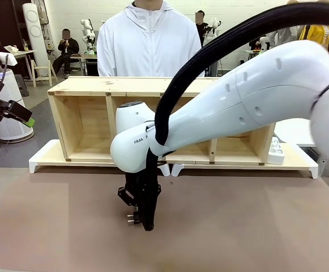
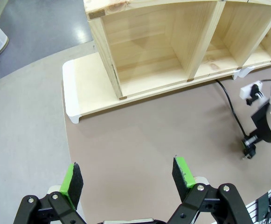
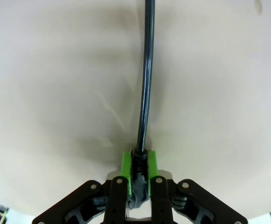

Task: Perform cable management.
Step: Pull the grasped Power Cable to the location of the Power Strip.

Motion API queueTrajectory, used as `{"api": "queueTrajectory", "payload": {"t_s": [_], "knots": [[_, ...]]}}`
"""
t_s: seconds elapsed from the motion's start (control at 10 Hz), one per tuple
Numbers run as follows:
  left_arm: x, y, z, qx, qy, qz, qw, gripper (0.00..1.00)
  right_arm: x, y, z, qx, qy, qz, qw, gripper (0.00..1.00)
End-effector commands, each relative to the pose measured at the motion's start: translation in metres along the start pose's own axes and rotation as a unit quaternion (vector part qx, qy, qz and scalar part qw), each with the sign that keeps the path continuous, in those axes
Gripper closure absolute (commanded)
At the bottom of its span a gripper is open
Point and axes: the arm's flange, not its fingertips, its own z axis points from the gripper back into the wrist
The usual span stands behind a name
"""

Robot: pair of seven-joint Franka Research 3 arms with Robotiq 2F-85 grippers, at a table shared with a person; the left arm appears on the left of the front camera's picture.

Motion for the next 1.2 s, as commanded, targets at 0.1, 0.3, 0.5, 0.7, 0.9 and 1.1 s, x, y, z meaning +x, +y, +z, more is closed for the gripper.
{"api": "queueTrajectory", "payload": {"t_s": [0.1, 0.3, 0.5, 0.7, 0.9, 1.1], "knots": [[0.001, 0.000, -0.001, 0.000, -0.003, 0.001, 1.000, 0.00, -0.070, -0.032, 0.005, 0.015, -0.012, -0.033, 0.999, 0.84], [0.001, 0.000, -0.001, 0.000, -0.003, 0.001, 1.000, 0.00, -0.104, -0.047, 0.006, 0.020, -0.019, -0.045, 0.999, 0.84], [0.001, 0.000, -0.001, 0.000, -0.003, 0.001, 1.000, 0.00, -0.138, -0.062, 0.005, 0.031, -0.023, -0.049, 0.998, 0.84], [0.001, 0.000, -0.001, 0.000, -0.003, 0.001, 1.000, 0.00, -0.166, -0.074, 0.005, 0.041, -0.029, -0.059, 0.997, 0.84], [0.001, 0.000, -0.001, 0.000, -0.003, 0.001, 1.000, 0.00, -0.192, -0.088, 0.000, 0.045, -0.036, -0.092, 0.994, 0.84], [0.001, 0.000, -0.001, 0.000, -0.003, 0.001, 1.000, 0.00, -0.214, -0.097, -0.005, 0.048, -0.045, -0.123, 0.990, 0.84]]}}
